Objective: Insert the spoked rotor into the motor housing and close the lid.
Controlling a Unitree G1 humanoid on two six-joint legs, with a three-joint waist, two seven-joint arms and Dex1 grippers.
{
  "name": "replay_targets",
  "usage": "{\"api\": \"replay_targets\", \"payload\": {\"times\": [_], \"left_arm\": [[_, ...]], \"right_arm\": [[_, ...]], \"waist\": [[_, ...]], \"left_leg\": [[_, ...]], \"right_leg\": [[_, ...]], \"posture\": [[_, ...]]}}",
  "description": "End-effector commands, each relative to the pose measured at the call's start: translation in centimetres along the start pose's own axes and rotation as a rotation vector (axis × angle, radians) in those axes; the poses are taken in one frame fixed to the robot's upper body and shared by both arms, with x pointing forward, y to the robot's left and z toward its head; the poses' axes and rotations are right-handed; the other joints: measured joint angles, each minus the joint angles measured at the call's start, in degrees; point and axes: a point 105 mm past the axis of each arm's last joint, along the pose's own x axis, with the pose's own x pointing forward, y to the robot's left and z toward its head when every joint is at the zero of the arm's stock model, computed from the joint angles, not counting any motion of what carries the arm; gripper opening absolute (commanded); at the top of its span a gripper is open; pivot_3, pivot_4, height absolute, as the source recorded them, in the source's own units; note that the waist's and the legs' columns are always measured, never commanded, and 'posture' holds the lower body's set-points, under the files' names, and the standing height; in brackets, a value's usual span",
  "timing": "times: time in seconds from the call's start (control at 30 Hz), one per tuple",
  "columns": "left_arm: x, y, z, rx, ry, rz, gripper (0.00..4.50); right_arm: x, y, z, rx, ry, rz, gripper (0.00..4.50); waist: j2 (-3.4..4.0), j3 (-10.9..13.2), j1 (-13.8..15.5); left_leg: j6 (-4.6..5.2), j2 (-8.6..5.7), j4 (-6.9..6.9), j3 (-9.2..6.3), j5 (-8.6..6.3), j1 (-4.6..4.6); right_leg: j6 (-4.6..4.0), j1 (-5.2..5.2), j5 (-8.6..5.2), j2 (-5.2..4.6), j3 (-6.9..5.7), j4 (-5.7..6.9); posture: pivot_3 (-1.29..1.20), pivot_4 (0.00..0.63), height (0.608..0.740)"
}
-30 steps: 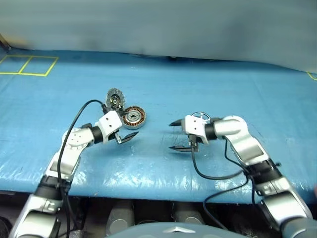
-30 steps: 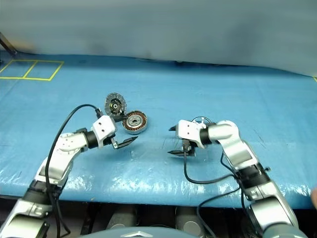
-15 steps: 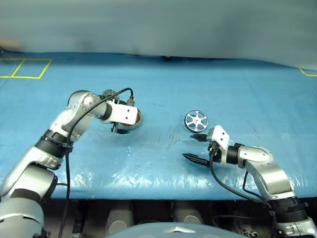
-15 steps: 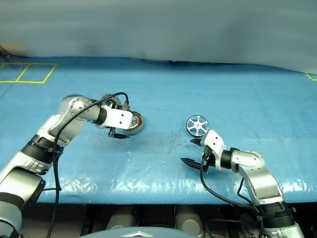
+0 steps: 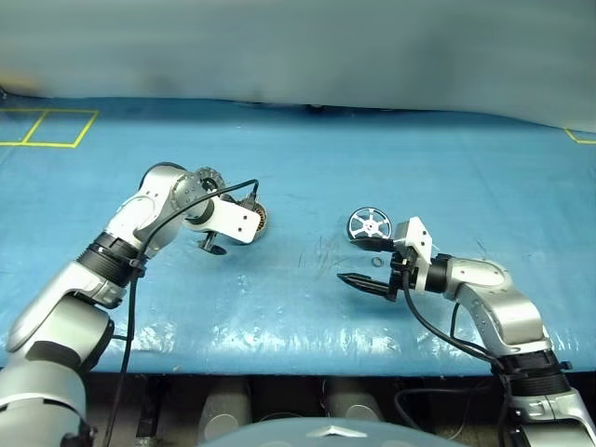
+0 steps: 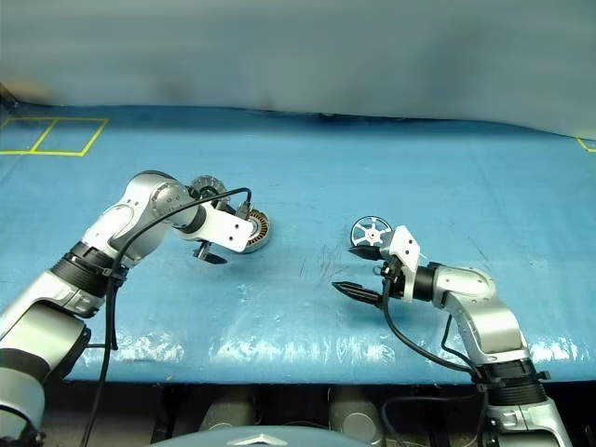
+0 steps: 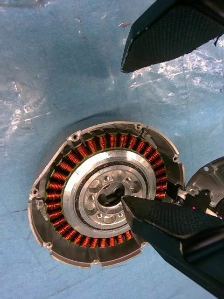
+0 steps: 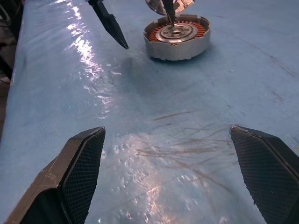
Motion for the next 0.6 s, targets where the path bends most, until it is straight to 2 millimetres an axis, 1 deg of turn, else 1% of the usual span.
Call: {"api": "replay_targets", "payload": {"times": [0.03, 0.43, 0.5, 0.6], "left_arm": [[0.0, 0.1, -0.2, 0.015, 0.029, -0.011, 4.50], [1.5, 0.5, 0.1, 0.028, 0.039, -0.044, 4.50], [1.8, 0.5, 0.3, 0.040, 0.041, -0.062, 4.09], [2.1, 0.3, 0.2, 0.052, 0.055, -0.096, 3.20]], "right_arm": [[0.5, 0.3, 1.0, -0.040, -0.028, 0.026, 4.48], [0.9, 0.8, 1.2, -0.059, -0.021, 0.059, 4.48], [1.0, 0.9, 1.3, -0.061, -0.021, 0.062, 4.50], [1.2, 1.0, 1.4, -0.069, -0.022, 0.063, 4.50]], "waist": [[0.00, 0.00, 0.03], [0.00, 0.00, -0.04], [0.00, 0.00, 0.00], [0.00, 0.00, -0.07]], "left_leg": [[0.00, 0.00, 0.00, 0.00, 0.00, -0.01], [0.01, 0.00, 0.11, 0.00, 0.00, 0.02], [0.01, 0.00, 0.14, 0.00, 0.00, 0.02], [0.01, -0.01, 0.22, 0.00, 0.00, 0.01]], "right_leg": [[0.00, 0.00, 0.00, -0.01, 0.00, 0.00], [0.01, 0.02, 0.01, 0.00, 0.00, 0.10], [0.01, 0.03, 0.01, 0.00, 0.00, 0.11], [0.04, 0.05, 0.02, 0.00, 0.01, 0.12]], "posture": [[0.00, 0.150, 0.740], [0.00, 0.150, 0.740], [0.00, 0.150, 0.740], [0.00, 0.150, 0.740]]}}
